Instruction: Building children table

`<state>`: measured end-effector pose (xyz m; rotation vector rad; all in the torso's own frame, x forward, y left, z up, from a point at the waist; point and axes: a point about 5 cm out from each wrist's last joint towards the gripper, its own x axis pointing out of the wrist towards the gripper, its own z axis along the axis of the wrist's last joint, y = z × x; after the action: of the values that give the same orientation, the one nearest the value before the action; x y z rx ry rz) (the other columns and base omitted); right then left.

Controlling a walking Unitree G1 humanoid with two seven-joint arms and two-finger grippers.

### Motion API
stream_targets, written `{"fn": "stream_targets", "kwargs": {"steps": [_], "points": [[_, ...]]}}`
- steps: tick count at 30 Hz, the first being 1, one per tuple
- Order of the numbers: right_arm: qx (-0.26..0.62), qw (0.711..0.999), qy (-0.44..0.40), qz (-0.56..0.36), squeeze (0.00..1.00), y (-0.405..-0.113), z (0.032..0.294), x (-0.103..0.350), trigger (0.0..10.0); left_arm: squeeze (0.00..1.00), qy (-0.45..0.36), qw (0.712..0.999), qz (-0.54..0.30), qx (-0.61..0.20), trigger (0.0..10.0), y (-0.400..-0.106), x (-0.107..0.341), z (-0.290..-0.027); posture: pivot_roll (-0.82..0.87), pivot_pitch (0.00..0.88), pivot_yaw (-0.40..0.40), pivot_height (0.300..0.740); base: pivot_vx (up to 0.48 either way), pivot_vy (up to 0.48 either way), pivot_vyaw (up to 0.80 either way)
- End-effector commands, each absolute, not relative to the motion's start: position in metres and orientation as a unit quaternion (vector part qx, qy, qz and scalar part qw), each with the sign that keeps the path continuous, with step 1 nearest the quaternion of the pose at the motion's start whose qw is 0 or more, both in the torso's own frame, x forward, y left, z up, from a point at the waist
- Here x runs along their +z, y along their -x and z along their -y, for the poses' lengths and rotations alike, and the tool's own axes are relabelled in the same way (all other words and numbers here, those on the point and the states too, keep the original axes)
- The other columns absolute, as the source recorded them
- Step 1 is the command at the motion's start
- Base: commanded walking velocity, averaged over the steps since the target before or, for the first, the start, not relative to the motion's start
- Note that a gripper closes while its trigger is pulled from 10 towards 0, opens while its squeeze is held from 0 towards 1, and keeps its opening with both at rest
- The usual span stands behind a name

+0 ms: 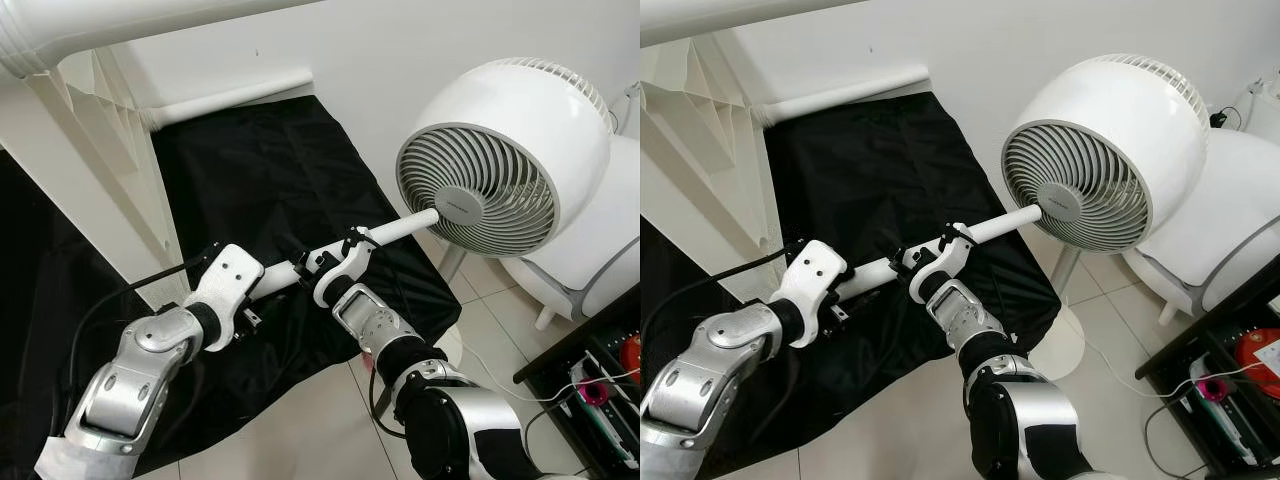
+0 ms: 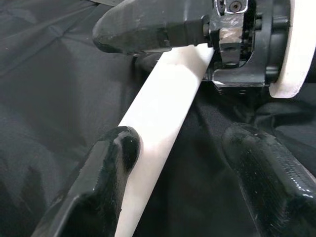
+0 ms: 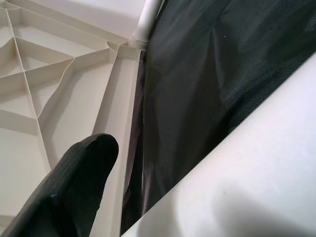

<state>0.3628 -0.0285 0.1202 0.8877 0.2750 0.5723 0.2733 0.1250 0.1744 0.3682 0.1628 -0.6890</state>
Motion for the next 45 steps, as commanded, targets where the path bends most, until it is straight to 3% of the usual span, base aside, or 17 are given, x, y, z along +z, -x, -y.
{"fn": "stream_targets", "kwargs": {"steps": [1,8,16,17,24,32,36,45], "points": [[0.256,0.82,-0.45,-0.243,0.0,-0.327,0.004,0.07,10.0,0.0,-0.181,0.903,-0.104,-0.375,10.0,-0.27,0.159,-0.116,0.08,0.17,0.032,0.74,0.0,0.0,0.0],[0.279,0.825,-0.445,-0.208,0.0,-0.329,0.008,0.076,10.0,0.0,-0.226,0.908,-0.099,-0.339,10.0,-0.287,0.15,-0.112,0.06,0.17,0.023,0.74,0.0,0.0,0.0],[0.325,0.798,-0.477,-0.174,0.0,-0.319,0.023,0.08,10.0,0.0,-0.257,0.928,-0.074,-0.259,10.0,-0.318,0.155,-0.113,0.03,0.168,0.006,0.74,0.0,0.0,0.0],[0.333,0.786,-0.493,-0.167,0.0,-0.315,0.032,0.083,10.0,0.0,-0.266,0.929,-0.067,-0.25,10.0,-0.321,0.156,-0.112,0.02,0.167,-0.005,0.74,0.0,0.0,0.0],[0.343,0.774,-0.51,-0.154,0.0,-0.308,0.049,0.091,10.0,0.0,-0.264,0.931,-0.06,-0.246,10.0,-0.325,0.157,-0.111,0.01,0.165,-0.015,0.74,0.0,0.0,0.0],[0.371,0.752,-0.533,-0.118,0.0,-0.28,0.088,0.119,10.0,0.0,-0.27,0.935,-0.047,-0.227,10.0,-0.338,0.159,-0.116,0.01,0.158,-0.022,0.74,0.0,0.0,0.0],[0.382,0.757,-0.521,-0.097,0.0,-0.269,0.106,0.129,10.0,0.0,-0.274,0.934,-0.045,-0.224,10.0,-0.341,0.16,-0.119,0.0,0.152,-0.02,0.74,0.0,0.0,0.0],[0.352,0.814,-0.462,-0.028,0.0,-0.269,0.137,0.148,10.0,0.0,-0.273,0.934,-0.039,-0.229,10.0,-0.345,0.165,-0.12,-0.01,0.145,-0.008,0.74,0.0,0.0,0.0]]}}
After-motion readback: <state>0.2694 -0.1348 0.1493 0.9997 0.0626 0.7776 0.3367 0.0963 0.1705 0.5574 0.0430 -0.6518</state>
